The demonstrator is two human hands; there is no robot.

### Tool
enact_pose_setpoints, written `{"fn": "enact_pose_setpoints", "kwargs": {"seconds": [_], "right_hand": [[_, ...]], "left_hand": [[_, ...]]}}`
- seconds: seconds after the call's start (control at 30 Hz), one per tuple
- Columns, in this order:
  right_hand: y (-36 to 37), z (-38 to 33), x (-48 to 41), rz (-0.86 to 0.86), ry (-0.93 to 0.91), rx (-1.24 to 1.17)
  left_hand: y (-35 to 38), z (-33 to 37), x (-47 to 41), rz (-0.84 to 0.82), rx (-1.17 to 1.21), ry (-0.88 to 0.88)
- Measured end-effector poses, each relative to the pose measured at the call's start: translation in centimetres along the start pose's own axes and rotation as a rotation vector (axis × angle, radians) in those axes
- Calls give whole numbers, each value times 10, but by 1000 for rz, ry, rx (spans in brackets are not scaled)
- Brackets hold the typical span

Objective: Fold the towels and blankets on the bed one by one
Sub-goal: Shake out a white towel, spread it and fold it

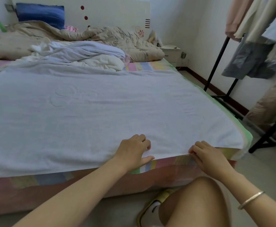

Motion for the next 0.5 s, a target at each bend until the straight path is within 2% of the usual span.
{"fn": "enact_pose_setpoints", "kwargs": {"seconds": [0.13,0.23,0.33,0.5], "right_hand": [[0,-1,-8,-47,215,-129],[-3,9,-15,107,419,-260],[3,43,-8,244,703,-322],[18,119,35,302,1245,-465]], "left_hand": [[3,8,-2,-59,85,8],[5,10,-4,-93,117,-29],[6,12,-6,-102,121,-45],[7,33,-30,-117,141,-33]]}}
Point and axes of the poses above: each hand's wrist, its own x-axis away from the middle knuckle, its own y-axis out of the palm, z = x × y, the point moved 6 cm from there along -x, towards the middle knuckle
